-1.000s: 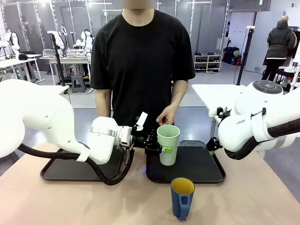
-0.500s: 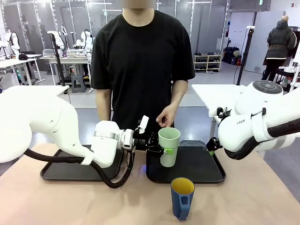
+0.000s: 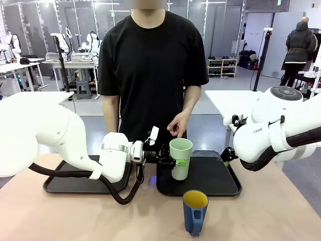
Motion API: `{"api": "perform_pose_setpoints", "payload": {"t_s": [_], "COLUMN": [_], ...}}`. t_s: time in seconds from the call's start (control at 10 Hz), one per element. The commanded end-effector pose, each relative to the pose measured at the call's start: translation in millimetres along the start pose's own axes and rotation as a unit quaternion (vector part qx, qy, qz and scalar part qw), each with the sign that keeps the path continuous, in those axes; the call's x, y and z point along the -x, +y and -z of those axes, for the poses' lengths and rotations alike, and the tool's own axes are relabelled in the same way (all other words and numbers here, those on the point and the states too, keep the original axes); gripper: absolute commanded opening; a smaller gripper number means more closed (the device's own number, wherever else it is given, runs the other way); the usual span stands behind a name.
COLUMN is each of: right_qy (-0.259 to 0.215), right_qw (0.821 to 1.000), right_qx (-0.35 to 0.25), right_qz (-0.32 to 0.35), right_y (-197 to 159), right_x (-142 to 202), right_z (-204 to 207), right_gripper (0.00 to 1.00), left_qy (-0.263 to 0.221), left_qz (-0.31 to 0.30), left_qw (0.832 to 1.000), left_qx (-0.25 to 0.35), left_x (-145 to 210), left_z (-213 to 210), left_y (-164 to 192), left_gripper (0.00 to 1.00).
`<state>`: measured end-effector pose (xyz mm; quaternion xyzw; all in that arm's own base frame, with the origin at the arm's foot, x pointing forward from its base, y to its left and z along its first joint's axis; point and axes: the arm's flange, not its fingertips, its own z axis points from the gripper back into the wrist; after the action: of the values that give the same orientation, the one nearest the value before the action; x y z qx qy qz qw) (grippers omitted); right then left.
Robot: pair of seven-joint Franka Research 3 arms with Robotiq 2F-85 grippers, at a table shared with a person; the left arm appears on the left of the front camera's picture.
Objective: Sort and store the cups by type.
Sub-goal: Place the picked Reusable plastic cup into the Flat Tray indicated by the person.
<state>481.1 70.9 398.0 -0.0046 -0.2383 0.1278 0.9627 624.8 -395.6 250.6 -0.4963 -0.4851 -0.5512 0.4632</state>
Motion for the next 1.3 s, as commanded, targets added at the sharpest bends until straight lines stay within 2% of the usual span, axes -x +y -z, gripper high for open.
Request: {"api": "perform_pose_setpoints", "payload": {"t_s": [0.0, 0.6, 1.1, 1.2], "right_qy": [0.0, 0.0, 0.0, 0.0], "right_qw": [1.0, 1.0, 1.0, 1.0], "right_qx": [0.001, 0.001, 0.001, 0.001], "right_qz": [-0.002, -0.002, -0.002, -0.002], "right_y": [-0.1, -0.1, -0.1, -0.1], "right_x": [1.5, 1.5, 1.5, 1.5], "right_z": [0.3, 0.3, 0.3, 0.3], "right_gripper": [1.0, 1.0, 1.0, 1.0], "left_qy": [-0.011, 0.01, 0.006, 0.009], "left_qz": [-0.016, -0.028, -0.04, -0.046], "left_qw": [1.0, 0.999, 0.999, 0.999], "left_qx": [-0.021, -0.031, -0.028, -0.028], "left_x": [3.6, 15.3, 21.9, 21.5], "left_z": [6.5, 6.2, 7.1, 6.4], "left_y": [6.5, 7.5, 9.6, 10.1], "left_gripper": [0.88, 0.88, 0.88, 0.96]}}
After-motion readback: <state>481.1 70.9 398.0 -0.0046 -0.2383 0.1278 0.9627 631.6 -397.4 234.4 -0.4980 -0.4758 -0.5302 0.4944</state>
